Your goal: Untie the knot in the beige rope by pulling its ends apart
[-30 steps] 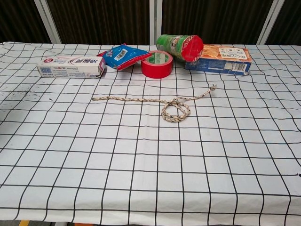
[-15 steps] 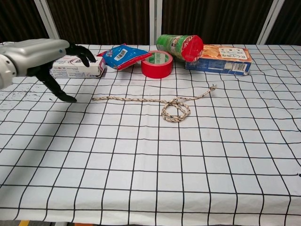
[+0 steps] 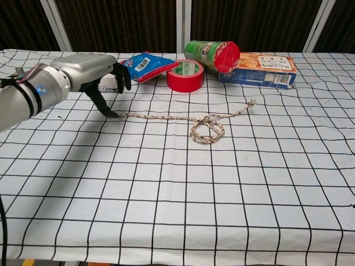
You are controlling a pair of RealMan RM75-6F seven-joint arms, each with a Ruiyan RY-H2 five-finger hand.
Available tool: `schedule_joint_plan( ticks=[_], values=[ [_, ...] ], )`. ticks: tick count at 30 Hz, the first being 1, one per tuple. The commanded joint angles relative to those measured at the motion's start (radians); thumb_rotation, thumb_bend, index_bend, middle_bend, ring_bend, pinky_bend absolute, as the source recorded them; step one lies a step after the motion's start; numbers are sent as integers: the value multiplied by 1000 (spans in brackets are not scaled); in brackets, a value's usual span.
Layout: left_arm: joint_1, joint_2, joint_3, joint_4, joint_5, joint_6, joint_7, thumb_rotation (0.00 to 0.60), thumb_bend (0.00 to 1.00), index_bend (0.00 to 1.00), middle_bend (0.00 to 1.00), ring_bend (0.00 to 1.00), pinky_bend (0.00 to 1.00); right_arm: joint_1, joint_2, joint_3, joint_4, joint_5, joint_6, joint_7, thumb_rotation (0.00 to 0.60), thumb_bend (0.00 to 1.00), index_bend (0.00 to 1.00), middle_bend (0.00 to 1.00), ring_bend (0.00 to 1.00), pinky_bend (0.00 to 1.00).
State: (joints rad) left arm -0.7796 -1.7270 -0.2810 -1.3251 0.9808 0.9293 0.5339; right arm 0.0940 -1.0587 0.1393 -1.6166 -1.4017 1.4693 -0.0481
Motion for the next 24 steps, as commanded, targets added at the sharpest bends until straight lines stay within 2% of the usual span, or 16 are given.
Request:
schedule_joint_plan(
  ticks=[1, 9, 24],
  values=[
    [-21, -28, -2, 23, -13, -7, 0, 600, 109, 374, 398, 156, 128, -1, 1, 1, 2, 5, -1, 2, 600, 302, 0, 0, 0, 0],
    [-56, -85, 2, 75, -20, 7, 3, 600, 127, 397, 417, 165, 130, -3, 1, -2, 15, 15, -8, 15, 600, 309, 0, 0, 0, 0],
    [-125, -111, 16, 105, -129, 23, 195, 600, 139, 447, 423, 190, 128, 5, -14, -2, 47, 33, -36, 43, 600, 309, 0, 0, 0, 0]
  ],
)
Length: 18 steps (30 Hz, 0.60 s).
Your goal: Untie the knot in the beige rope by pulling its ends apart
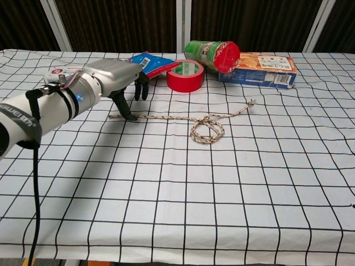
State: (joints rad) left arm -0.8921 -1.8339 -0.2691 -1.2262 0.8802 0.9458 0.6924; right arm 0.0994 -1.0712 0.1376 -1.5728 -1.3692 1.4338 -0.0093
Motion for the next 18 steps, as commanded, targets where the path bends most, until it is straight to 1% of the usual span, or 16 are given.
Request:
schedule_joint_plan(
  ticks=[1, 5, 9, 14, 18],
  values=[
    [-16, -6, 7, 9, -37, 9, 54, 600, 147, 449, 426, 191, 128, 0, -3, 0, 6, 1, -1, 7, 600, 309, 0, 0, 0, 0],
    [-29, -14, 21, 18, -71, 21, 117, 600, 160, 451, 437, 191, 128, 1, -9, -1, 19, 4, -8, 17, 600, 309, 0, 0, 0, 0],
    [-33, -18, 17, 16, -91, 24, 119, 600, 171, 451, 454, 191, 128, 3, -11, 0, 23, 7, -11, 21, 600, 309, 0, 0, 0, 0],
    [-31, -19, 12, 8, -94, 17, 81, 600, 188, 452, 474, 203, 128, 5, -14, 0, 23, 13, -19, 20, 600, 309, 0, 0, 0, 0],
    [-30, -21, 12, 19, -74, 1, 30, 600, 189, 446, 485, 212, 132, 7, -16, 0, 23, 20, -26, 20, 600, 309, 0, 0, 0, 0]
  ],
)
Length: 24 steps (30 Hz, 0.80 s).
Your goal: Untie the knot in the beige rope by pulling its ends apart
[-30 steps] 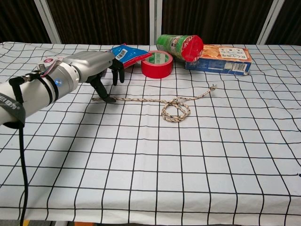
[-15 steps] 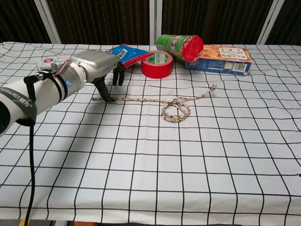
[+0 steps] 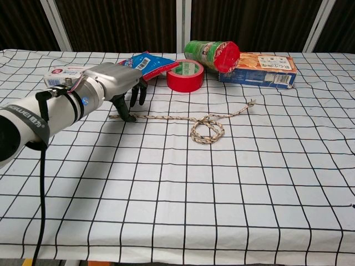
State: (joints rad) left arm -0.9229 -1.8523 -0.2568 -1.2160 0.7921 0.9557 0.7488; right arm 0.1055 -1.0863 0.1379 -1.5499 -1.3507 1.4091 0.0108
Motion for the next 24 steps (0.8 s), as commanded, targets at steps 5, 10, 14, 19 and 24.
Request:
schedule_joint_plan(
  ticks=[5, 10, 14, 19, 24],
  values=[
    [-2, -21, 4, 53, 48, -11, -73, 600, 195, 447, 496, 216, 133, 3, -1, 0, 2, 8, -10, -1, 600, 310, 0, 0, 0, 0],
    [-3, -36, 7, 87, 63, -20, -102, 600, 220, 450, 506, 230, 133, 4, -2, 0, 6, 12, -16, 1, 600, 309, 0, 0, 0, 0],
    [0, -46, 12, 109, 76, -22, -121, 600, 245, 451, 514, 235, 133, 5, 0, 1, 4, 16, -19, -1, 600, 309, 0, 0, 0, 0],
    [4, -50, 15, 117, 89, -23, -135, 600, 260, 451, 520, 236, 133, 6, 1, 1, 3, 21, -23, -2, 600, 309, 0, 0, 0, 0],
    [9, -51, 18, 118, 98, -19, -140, 600, 266, 451, 532, 236, 133, 9, -2, 1, 6, 26, -33, -1, 600, 309, 0, 0, 0, 0]
  ],
)
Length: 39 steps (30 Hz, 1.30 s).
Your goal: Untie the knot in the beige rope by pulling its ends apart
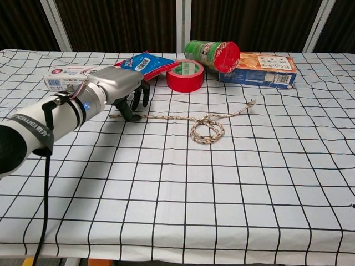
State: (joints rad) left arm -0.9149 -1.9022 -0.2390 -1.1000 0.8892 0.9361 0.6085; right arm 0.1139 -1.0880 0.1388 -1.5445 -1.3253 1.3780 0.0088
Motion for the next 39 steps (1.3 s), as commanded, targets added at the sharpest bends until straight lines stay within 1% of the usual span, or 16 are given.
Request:
schedule_joint_plan(
  ticks=[1, 23, 29, 39],
  values=[
    [1, -2, 1, 4, 0, 0, 1, 600, 267, 451, 536, 236, 133, 2, -1, 0, 1, 1, -3, 0, 600, 309, 0, 0, 0, 0],
    [8, -18, 2, 27, 19, -14, -17, 600, 359, 456, 552, 245, 134, 8, -3, 1, 2, 24, -27, -4, 600, 309, 0, 0, 0, 0],
    [10, -20, 3, 33, 23, -21, -20, 600, 363, 466, 565, 251, 133, 9, -7, 0, 10, 28, -32, -1, 600, 309, 0, 0, 0, 0],
    [20, -17, 7, 28, 61, -6, -52, 600, 364, 488, 595, 271, 135, 8, -6, 0, 11, 30, -32, 0, 600, 314, 0, 0, 0, 0]
  ],
)
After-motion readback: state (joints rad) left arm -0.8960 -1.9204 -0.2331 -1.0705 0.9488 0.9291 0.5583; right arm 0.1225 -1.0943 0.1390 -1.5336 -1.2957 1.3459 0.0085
